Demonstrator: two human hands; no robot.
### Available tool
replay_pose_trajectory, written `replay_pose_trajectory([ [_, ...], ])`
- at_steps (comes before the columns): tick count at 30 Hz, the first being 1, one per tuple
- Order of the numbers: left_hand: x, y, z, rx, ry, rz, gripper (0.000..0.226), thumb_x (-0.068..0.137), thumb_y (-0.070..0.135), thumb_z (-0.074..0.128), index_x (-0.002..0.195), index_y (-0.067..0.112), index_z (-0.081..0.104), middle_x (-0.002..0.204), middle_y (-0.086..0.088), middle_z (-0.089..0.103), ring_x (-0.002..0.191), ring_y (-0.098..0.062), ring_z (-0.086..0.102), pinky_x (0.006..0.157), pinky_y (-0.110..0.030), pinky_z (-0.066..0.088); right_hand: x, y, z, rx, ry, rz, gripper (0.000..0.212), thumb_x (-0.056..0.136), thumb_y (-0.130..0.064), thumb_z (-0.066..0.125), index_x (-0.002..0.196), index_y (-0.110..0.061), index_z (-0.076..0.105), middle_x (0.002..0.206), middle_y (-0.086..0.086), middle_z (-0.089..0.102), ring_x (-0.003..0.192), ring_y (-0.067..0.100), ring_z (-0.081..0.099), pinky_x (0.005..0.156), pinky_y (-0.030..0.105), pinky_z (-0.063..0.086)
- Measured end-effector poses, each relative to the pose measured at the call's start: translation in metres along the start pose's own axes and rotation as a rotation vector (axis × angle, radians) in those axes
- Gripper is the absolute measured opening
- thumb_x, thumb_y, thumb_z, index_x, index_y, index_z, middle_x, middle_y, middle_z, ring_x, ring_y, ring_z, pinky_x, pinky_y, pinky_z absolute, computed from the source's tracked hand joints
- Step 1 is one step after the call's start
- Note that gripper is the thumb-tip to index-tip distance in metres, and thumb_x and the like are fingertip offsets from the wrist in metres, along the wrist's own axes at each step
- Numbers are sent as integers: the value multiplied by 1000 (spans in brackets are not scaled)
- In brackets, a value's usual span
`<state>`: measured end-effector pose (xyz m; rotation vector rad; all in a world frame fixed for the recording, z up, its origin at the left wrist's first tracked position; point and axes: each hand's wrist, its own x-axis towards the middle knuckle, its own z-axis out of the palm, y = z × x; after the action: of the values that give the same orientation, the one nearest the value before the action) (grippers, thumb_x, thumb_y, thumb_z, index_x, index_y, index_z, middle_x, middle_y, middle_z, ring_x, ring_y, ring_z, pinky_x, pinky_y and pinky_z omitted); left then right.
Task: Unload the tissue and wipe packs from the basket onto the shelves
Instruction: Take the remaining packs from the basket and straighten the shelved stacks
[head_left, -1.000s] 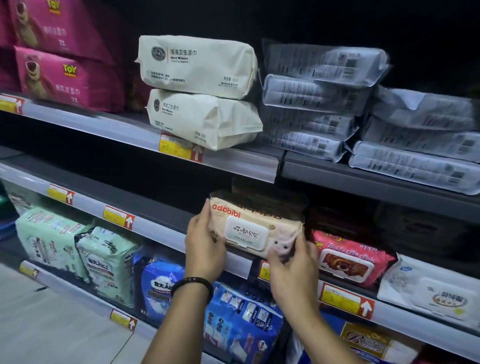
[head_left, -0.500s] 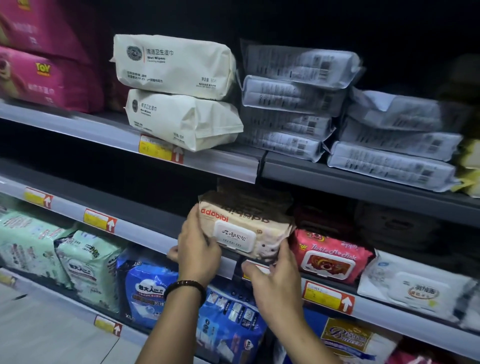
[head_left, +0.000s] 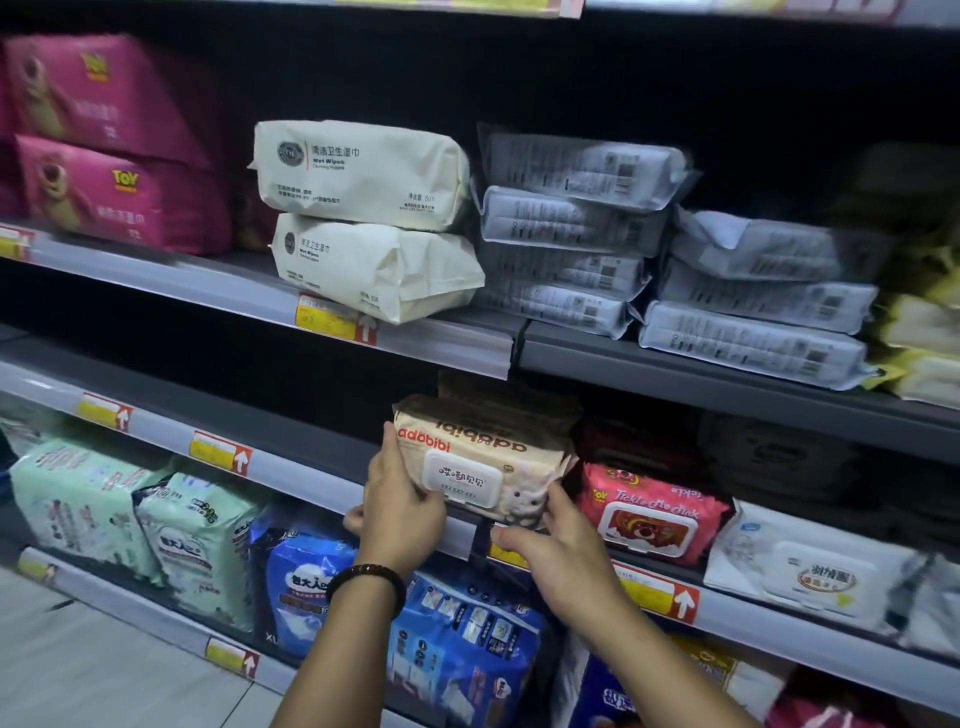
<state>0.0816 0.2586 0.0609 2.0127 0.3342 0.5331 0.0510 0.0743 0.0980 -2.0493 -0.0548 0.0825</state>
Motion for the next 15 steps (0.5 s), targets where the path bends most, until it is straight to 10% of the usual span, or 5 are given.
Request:
replay_pose_trajectory([
  [6, -16, -9, -22, -60, -76, 40, 95, 89, 15, 75, 165, 33, 22, 152, 14, 46, 142, -17, 50, 122, -50, 34, -23, -29, -11, -167, -27, -23, 59, 88, -24, 77, 142, -34, 56, 127, -16, 70, 106, 1, 68, 79, 15, 50],
  [10, -33, 6, -58, -159, 154, 129, 64, 93, 9, 73, 147, 33, 48, 147, 9, 53, 138, -15, 50, 116, -44, 44, -52, -90, -17, -325, 6, -257, 53, 95, -34, 71, 144, -30, 53, 136, -7, 56, 127, 13, 58, 107, 29, 46],
  [15, -13, 63, -122, -216, 295, 285, 54, 89, 20, 81, 133, 33, 52, 131, 7, 54, 120, -10, 56, 106, -43, 50, -58, -171, -17, -213, 63, -405, 52, 98, -40, 68, 146, -28, 53, 139, -8, 56, 106, 6, 63, 96, 27, 48],
])
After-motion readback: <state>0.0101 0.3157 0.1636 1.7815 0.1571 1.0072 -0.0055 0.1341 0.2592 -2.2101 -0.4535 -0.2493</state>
